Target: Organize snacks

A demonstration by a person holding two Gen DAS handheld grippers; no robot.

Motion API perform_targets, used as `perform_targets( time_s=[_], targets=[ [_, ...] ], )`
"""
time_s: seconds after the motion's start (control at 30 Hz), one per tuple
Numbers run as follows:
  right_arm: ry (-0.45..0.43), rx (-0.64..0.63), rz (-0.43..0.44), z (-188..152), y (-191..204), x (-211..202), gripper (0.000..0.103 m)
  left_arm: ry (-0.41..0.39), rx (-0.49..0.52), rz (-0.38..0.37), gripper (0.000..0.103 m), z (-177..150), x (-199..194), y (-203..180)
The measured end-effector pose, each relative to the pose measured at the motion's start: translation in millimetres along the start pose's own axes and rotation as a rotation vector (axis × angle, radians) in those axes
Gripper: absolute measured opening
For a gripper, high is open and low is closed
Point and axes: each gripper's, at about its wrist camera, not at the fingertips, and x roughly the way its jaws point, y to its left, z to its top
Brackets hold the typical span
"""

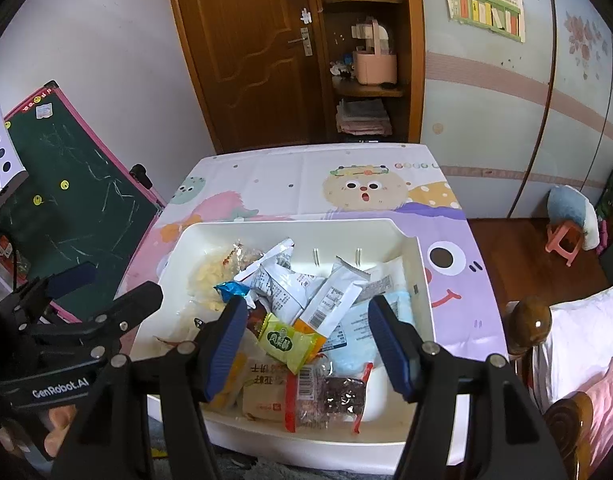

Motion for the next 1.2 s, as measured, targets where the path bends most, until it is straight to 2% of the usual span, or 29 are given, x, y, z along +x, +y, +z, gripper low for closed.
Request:
perform_targets(
  time_s=[0.17,0.6,1.2],
  targets=[
    [-0.031,-0.01,0.0,0.9,2.9,-12.7,0.063,0.024,0.018,0.064,0.102,6.4,-8.2,-3.4],
    [-0.084,-0.021,-0.005,9.7,11.9,-45.0,0.063,0.02,0.005,0.076,0.102,15.3,-40.0,1.5],
    [-0.052,-0.005,0.0,8.8,12.7,-43.8,0.064,0.07,0.009,0.12,0.102,14.7,-37.9,-2.0]
  ],
)
